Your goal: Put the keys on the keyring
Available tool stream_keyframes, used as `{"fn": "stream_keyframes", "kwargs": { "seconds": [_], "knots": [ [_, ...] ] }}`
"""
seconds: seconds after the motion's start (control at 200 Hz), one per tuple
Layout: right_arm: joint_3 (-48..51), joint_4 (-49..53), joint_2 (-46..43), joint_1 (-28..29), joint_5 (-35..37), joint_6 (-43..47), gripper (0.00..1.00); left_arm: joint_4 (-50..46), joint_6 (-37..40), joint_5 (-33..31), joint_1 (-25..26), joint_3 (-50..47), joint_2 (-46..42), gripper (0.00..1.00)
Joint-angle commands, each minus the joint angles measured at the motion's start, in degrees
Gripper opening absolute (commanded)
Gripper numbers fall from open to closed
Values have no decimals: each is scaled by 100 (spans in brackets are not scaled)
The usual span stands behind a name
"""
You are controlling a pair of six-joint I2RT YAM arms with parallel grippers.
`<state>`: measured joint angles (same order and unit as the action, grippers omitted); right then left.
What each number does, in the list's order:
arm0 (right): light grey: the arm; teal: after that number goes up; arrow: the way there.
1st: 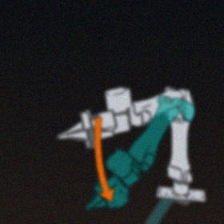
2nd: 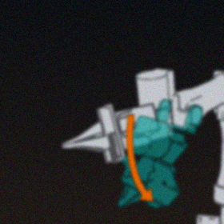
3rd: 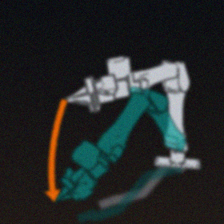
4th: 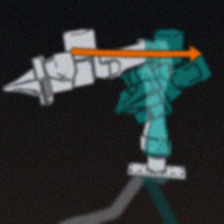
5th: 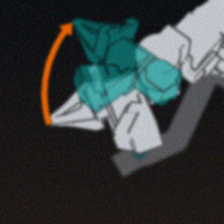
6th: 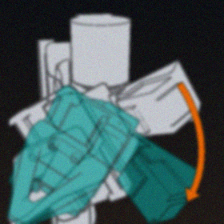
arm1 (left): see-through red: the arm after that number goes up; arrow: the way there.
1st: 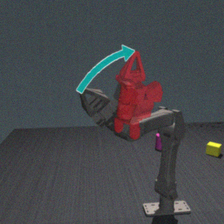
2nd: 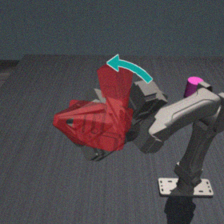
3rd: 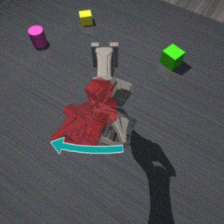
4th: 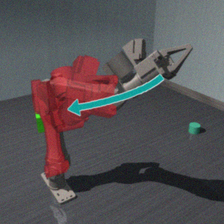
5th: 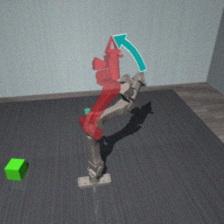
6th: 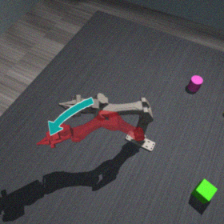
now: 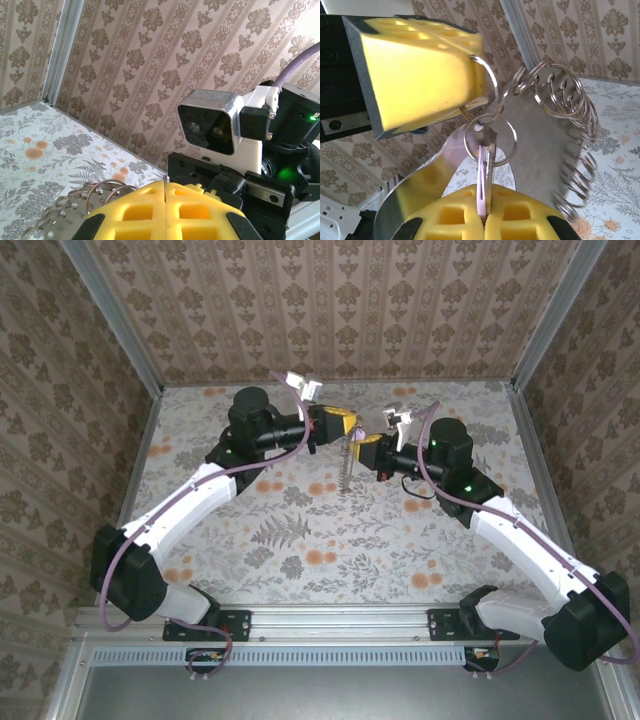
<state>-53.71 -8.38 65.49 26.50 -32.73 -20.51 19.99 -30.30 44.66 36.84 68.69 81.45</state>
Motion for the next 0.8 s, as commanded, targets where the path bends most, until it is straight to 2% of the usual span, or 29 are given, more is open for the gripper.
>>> {"fn": "stream_keyframes", "kwargs": {
  "seconds": [0.0, 0.305, 0.775, 0.795],
  "knots": [
    [-272, 47, 128, 152, -87, 126, 0, 584, -251, -182, 87, -90, -156, 0],
    [-361, -215, 411, 226, -94, -34, 0, 832, -388, -300, 152, -276, -165, 0],
    [-170, 105, 13, 215, 237, 106, 0, 919, -374, -362, 155, -367, -146, 0],
    [-166, 118, -7, 216, 259, 116, 5, 917, -371, -363, 157, -372, -148, 0]
  ]
}}
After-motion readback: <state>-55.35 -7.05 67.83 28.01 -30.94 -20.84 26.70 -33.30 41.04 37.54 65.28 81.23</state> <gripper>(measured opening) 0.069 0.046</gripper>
